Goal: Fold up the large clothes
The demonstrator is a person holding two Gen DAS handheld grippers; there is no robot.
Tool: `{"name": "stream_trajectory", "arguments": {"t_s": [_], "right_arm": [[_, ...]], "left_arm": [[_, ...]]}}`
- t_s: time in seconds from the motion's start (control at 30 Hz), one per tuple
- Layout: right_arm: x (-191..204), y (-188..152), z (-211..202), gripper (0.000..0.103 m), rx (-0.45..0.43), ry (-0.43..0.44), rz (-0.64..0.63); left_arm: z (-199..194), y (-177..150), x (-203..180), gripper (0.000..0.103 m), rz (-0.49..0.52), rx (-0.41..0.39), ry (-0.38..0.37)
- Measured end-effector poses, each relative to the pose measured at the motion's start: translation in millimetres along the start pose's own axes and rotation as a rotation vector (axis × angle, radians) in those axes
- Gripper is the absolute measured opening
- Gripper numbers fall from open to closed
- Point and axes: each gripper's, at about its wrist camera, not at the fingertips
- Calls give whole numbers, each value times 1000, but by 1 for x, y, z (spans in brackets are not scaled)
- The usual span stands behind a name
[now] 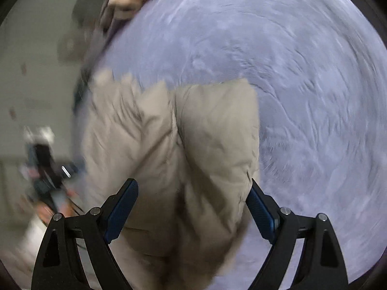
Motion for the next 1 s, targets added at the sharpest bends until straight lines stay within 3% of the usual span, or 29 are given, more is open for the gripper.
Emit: {"name": "stream_trajectory", "arguments": {"t_s": [0.07,0.13,0.23,0.27,0.33,0.4,0.53,0.7,0.83,0.93,1.0], "right_arm": [[-1,6,11,90,21,-30,-15],[-14,12,20,90,32,2,45],[-31,19,29,93,51,96,119],[-33,21,33,103,62,155,146],[-35,24,38,103,74,269,174],[-32,31,46,103,98,319,167],[-28,35,60,103,136,192,72],[-23,39,77,103,176,204,98],[-22,35,86,103,197,250,156],[-25,33,86,100,210,276,199],[-26,28,81,74,212,330,226]], "left_arm": [[7,5,10,103,-23,15,-51],[16,9,23,103,-56,42,-143],[29,15,35,103,-93,67,-242],[33,17,40,103,-106,72,-264],[39,19,46,103,-129,74,-298],[44,20,51,103,-137,80,-310],[60,19,59,103,-145,112,-346],[76,15,57,103,-208,137,-396],[80,12,38,103,-182,127,-346],[75,13,24,95,-151,109,-304],[68,12,13,88,-117,90,-283]]}}
Point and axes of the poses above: each gripper's, at about its wrist camera, not at the fingertips, and z roughly the way its jaws point, x to its left, y to its top, and after that the axes turned 6 degrees about -y, right-handed
